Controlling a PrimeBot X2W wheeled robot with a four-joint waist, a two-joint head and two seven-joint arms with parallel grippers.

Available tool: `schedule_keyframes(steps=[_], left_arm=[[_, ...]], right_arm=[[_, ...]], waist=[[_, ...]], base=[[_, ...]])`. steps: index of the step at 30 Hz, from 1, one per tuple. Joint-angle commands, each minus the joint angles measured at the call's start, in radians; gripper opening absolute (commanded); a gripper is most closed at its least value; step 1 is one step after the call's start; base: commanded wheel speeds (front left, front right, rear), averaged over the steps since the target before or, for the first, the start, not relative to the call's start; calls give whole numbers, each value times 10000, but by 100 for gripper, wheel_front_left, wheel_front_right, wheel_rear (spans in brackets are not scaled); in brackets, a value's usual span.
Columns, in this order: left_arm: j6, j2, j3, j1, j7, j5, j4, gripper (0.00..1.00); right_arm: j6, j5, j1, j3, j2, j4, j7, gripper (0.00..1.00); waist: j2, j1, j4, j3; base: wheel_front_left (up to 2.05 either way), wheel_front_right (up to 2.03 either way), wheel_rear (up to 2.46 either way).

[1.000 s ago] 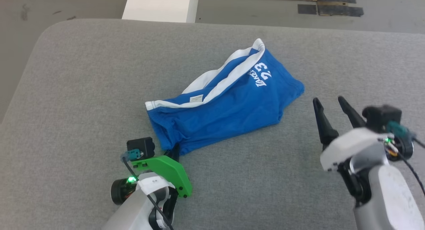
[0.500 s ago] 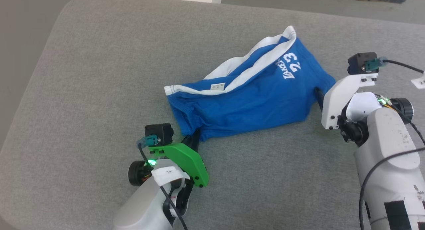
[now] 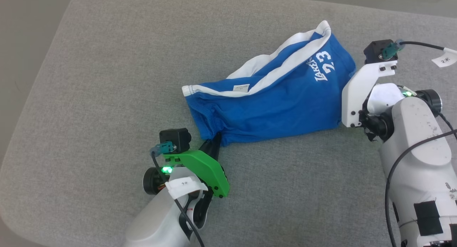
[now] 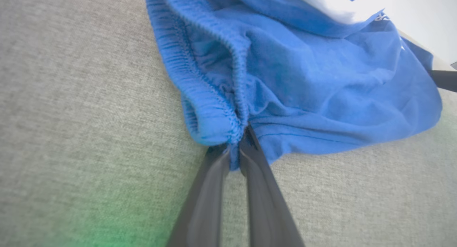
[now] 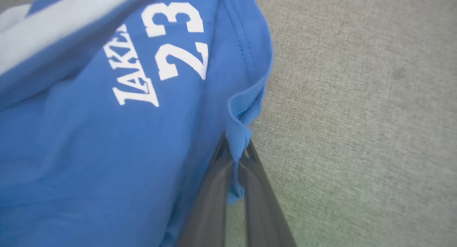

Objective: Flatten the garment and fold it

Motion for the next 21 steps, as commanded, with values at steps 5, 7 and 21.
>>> schedule_keyframes(steps=[5,7,21], left_arm=[[11,102,-44,22,34,-3,222,0],[25,142,-43,73,32,-14,205,0],[249,1079,-284,1003,540,53,-902,0]], right_arm=[[-13,336,616,154,43,-407,-790,0],[-13,503,801,211,43,-685,-1111,0],[-13,1039,4588,-142,-67,-4774,-1271,0]], waist=[[0,0,-141,-188],[0,0,-189,-315],[0,0,-617,-1368]], base=[[0,0,0],[0,0,0],[0,0,0]])
